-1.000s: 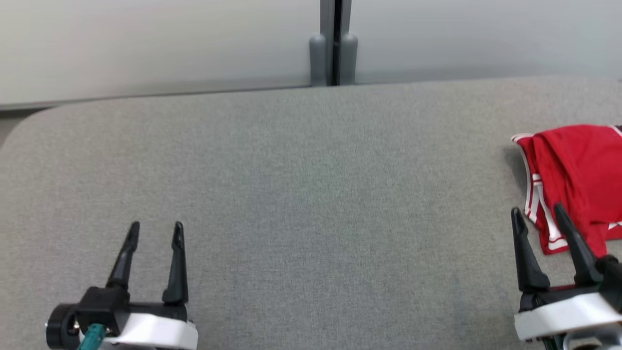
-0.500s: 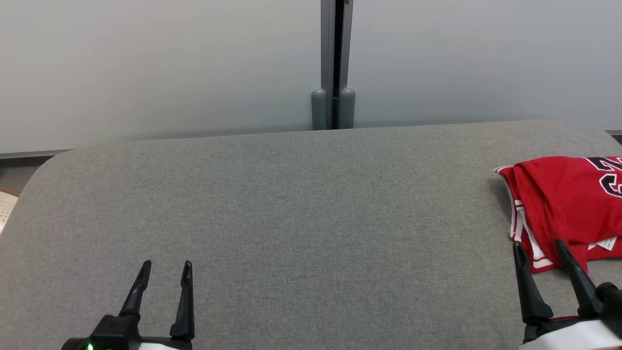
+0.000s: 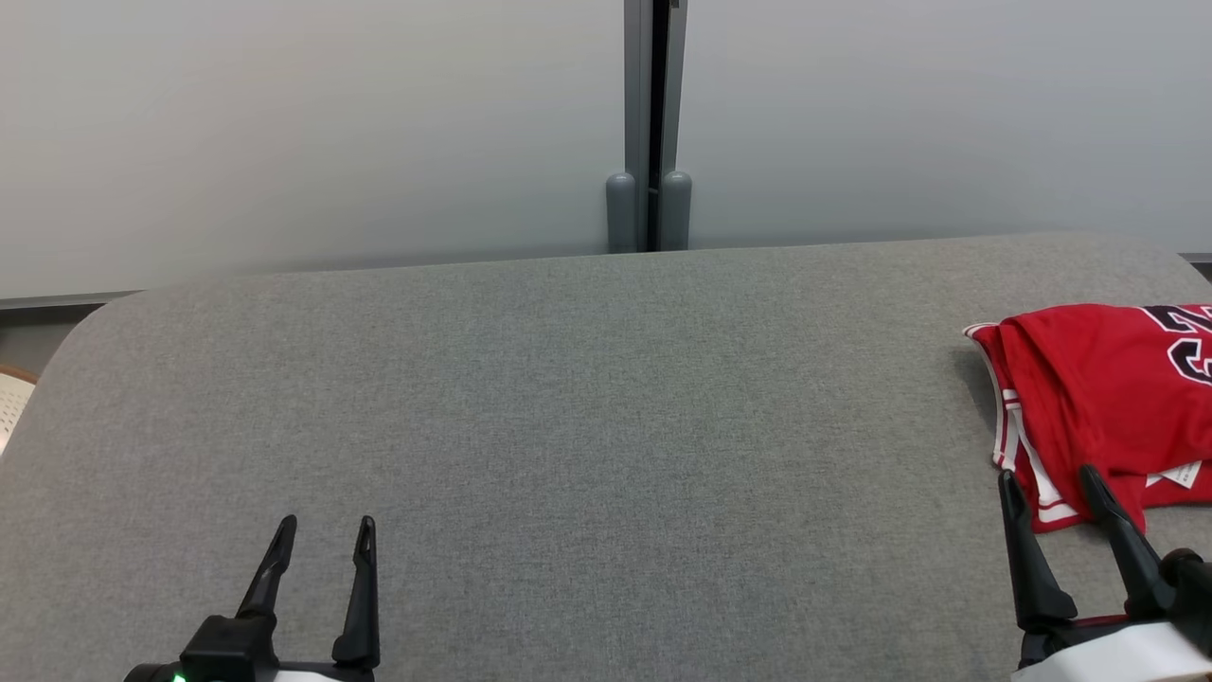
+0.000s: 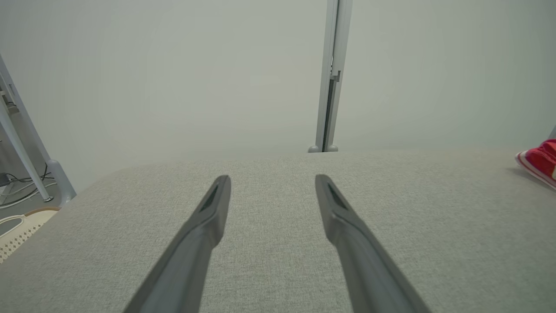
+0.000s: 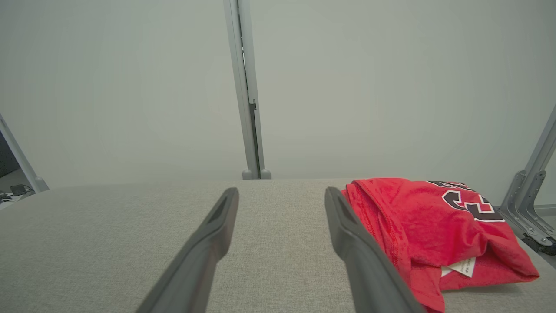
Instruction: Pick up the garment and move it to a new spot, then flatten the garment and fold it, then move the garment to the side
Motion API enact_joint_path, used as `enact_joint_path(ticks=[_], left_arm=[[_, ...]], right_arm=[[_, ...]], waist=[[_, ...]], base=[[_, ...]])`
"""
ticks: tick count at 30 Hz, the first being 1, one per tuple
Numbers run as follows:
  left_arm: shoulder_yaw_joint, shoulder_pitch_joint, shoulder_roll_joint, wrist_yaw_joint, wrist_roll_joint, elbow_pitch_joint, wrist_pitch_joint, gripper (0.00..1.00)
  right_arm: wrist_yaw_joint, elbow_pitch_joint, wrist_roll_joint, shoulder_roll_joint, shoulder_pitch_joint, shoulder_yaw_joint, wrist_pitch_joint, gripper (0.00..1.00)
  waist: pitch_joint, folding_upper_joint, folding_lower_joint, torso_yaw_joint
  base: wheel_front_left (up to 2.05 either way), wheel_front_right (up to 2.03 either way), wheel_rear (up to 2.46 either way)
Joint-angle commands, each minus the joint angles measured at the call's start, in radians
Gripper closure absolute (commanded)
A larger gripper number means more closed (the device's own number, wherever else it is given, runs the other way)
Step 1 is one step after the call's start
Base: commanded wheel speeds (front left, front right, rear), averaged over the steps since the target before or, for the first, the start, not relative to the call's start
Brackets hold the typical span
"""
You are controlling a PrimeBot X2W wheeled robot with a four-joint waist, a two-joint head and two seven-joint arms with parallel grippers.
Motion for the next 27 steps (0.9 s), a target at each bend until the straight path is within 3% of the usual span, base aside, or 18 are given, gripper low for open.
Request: enact_joint_path(ticks=[1,10,11,14,27], left_arm=[[0.0,-0.009,0.008,0.002,-0.001,0.002,0.0,0.0],[-0.011,-0.012,0.017,0.004,0.004,0.007,-0.001,0.0],[-0.013,-0.002,0.014,0.0,0.0,0.006,0.0,1.0],[-0.018,0.007,0.006,-0.001,-0.004,0.031,0.002,1.0],[0.032,-0.033,-0.012,-0.038,-0.245,0.046,0.065,1.0]], right_arm=[[-0.001,-0.001,0.001,-0.005,0.008,0.002,0.002,0.0],[-0.001,-0.002,0.005,-0.008,0.008,0.007,0.003,0.0],[0.0,0.002,0.003,-0.002,0.0,0.008,0.0,1.0],[0.0,0.026,0.008,0.007,0.005,0.013,-0.001,1.0],[0.0,0.084,0.262,0.009,-0.041,0.004,0.008,1.0]], waist=[[-0.001,0.0,0.0,0.001],[-0.006,0.0,0.0,0.004],[-0.006,0.0,0.0,0.004],[-0.006,0.0,0.0,0.004],[-0.003,0.0,0.0,0.002]], base=[[0.0,0.0,0.0],[0.0,0.0,0.0],[0.0,0.0,0.0],[0.0,0.0,0.0],[0.0,0.0,0.0]])
